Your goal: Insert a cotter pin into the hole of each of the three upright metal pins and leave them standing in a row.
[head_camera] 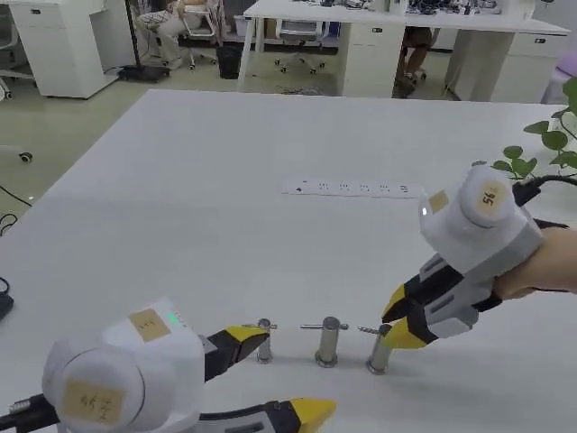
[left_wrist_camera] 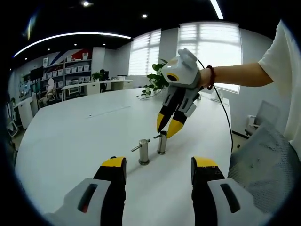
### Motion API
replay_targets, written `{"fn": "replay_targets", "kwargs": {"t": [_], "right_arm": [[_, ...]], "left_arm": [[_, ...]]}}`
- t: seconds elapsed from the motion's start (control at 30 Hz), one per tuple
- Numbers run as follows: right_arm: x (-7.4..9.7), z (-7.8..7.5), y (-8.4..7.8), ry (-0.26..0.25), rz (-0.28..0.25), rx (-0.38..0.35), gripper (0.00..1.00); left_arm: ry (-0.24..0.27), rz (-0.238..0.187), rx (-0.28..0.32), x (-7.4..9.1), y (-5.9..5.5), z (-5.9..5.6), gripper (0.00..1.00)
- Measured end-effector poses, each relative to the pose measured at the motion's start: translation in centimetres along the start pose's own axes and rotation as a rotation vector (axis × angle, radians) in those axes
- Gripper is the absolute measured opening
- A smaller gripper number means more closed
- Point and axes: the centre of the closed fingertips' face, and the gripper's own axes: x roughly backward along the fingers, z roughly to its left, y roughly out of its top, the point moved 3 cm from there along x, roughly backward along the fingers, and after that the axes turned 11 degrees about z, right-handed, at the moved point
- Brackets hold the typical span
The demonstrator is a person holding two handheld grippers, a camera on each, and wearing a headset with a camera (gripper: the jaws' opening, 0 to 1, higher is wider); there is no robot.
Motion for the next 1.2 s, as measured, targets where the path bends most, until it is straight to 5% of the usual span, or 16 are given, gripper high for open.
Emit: {"fn": "replay_targets", "kwargs": {"t": [0.33,0.53,1.2], "right_arm": [[-0.6,-0.6,-0.4,-0.017,0.016,0.032,0.17],[-0.6,-0.7,-0.5,-0.019,0.023,0.126,0.15],[-0.6,-0.9,-0.5,0.017,0.021,0.172,0.15]], "left_arm": [[0.017,-0.007,0.017,0.4,-0.1,0.4,0.55],[0.027,-0.007,0.015,0.7,-0.2,0.6,0.55],[0.057,0.006,0.021,1.5,-0.8,1.4,0.55]]}}
